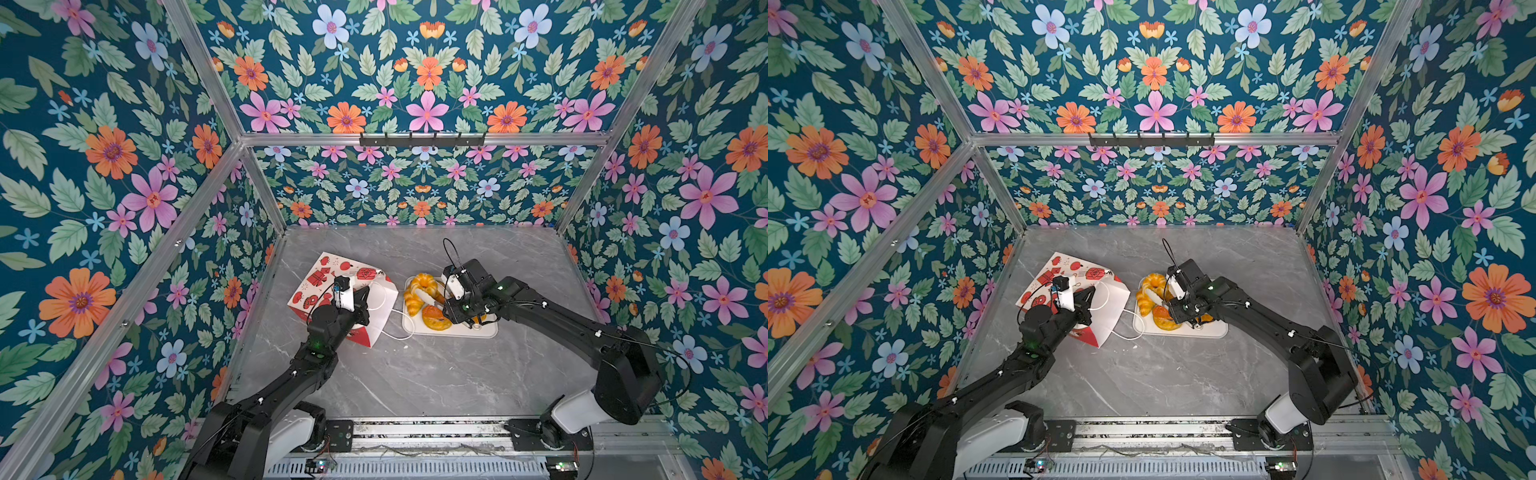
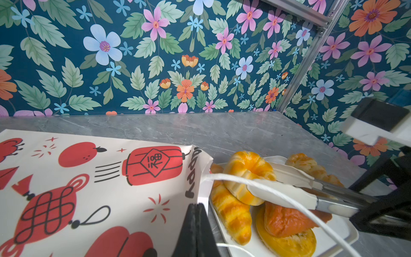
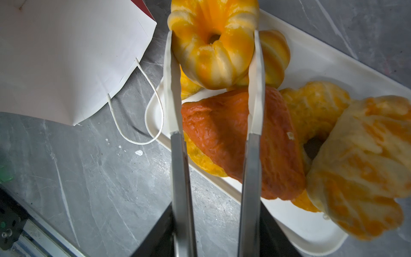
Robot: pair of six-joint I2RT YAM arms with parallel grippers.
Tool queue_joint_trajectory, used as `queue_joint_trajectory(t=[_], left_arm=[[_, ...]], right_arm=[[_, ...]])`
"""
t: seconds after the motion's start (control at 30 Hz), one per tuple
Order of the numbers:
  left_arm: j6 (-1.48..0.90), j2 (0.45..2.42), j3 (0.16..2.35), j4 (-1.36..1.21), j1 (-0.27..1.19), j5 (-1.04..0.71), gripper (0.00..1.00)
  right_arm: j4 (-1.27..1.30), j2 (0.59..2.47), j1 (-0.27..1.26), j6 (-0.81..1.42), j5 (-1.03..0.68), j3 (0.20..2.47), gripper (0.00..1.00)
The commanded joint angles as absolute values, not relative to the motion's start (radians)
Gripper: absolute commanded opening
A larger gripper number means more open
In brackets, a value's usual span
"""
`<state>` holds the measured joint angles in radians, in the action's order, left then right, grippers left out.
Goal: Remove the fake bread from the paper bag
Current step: 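Lower the yellow ring bread with the right-held tongs onto the white tray, then open the right-held tongs and draw them back from the tray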
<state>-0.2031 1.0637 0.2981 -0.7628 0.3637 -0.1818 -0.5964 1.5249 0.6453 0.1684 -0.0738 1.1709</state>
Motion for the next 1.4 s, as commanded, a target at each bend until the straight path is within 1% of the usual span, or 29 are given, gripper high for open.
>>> queue_joint_trajectory(t=[0.0, 0.37, 0.9, 1.13, 1.37], left_arm=[[-0.203, 1.064, 0.298, -0.789, 0.362, -0.186, 0.03], [-0.206, 1.065, 0.299, -0.793, 0.362, -0.19, 0.03], [-0.209, 1.065, 0.305, -0.791, 0.362, -0.199, 0.03], [-0.21, 1.068, 0.308, -0.793, 0.363, -0.201, 0.03], [-0.21, 1.069, 0.308, -0.794, 0.363, -0.198, 0.03]], right_arm=[[-0.583, 1.524, 0.646, 0.163, -0.058, 1.173, 0.49], [-0.593, 1.485, 0.646, 0.173, -0.055, 1.157, 0.58], [-0.553, 1.478, 0.646, 0.171, -0.051, 1.143, 0.62], [-0.509, 1.439, 0.646, 0.177, -0.06, 1.126, 0.62], [-0.434, 1.393, 0.646, 0.186, -0.006, 1.094, 0.62]])
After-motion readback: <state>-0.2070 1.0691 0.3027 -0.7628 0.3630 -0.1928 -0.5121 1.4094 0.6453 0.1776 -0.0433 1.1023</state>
